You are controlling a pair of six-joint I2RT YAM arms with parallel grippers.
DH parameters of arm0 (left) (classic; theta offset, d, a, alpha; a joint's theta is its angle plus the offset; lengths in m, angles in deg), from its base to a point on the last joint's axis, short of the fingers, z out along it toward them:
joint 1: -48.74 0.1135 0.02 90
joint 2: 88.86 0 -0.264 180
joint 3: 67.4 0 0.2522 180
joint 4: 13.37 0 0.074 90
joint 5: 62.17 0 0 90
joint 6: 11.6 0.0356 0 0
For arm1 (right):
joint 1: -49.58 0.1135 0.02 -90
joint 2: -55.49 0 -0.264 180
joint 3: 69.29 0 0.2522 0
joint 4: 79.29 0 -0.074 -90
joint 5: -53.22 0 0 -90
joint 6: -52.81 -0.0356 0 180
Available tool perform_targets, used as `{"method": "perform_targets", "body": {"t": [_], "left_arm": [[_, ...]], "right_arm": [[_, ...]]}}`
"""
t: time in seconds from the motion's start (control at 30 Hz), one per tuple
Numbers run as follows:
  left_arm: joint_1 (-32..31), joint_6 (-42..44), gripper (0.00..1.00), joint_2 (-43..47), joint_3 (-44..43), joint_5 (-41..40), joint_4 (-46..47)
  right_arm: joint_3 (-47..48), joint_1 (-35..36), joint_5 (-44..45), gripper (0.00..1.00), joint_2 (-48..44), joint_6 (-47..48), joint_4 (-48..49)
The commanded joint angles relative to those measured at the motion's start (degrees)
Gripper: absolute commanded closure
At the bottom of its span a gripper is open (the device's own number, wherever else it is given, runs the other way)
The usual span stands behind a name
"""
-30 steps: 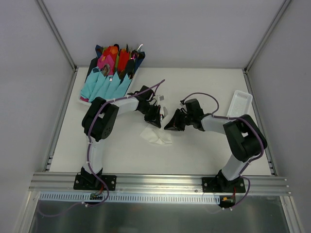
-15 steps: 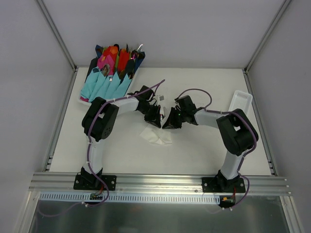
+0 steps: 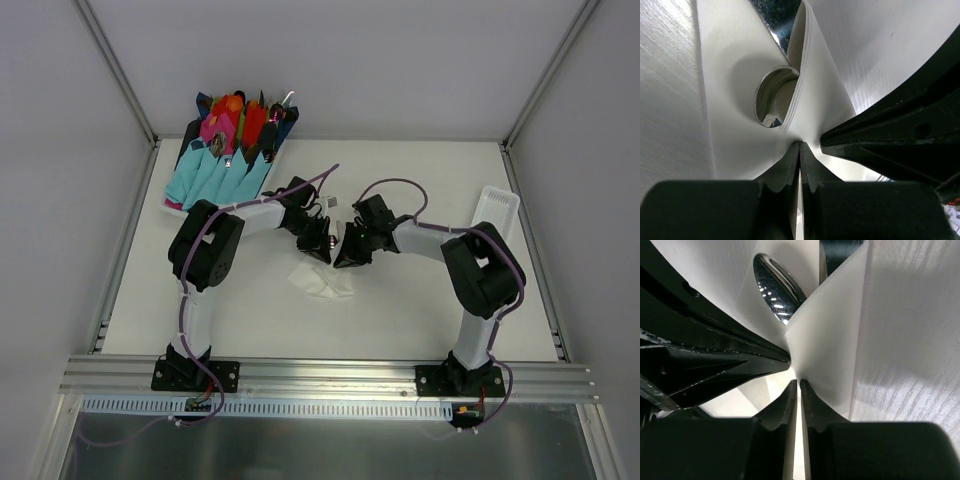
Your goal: Place the utensils on the paper napkin and roll it up
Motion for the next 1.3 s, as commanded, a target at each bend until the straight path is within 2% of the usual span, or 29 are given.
{"method": "perform_targets", "body": {"t": [0.0,0.27,0.7,1.27], "left_arm": [[0.09,1.76,1.00,0.25,1.73,-4.54,-2.04],[0.09,1.76,1.00,0.34,2.34,-4.63,-1.96],[0.09,1.76,1.00,0.43,1.99,-4.72,-2.04],[0.09,1.85,1.00,-0.01,2.08,-4.89,-2.04]], "right_arm": [[1.14,1.54,8.94,0.89,1.28,4.84,-9.74],[2.63,3.13,6.67,0.89,-0.74,2.39,-7.39],[-0.35,3.04,1.74,0.94,-2.41,-1.39,0.61],[-1.41,3.04,0.33,0.96,-3.65,-1.66,3.26]]}}
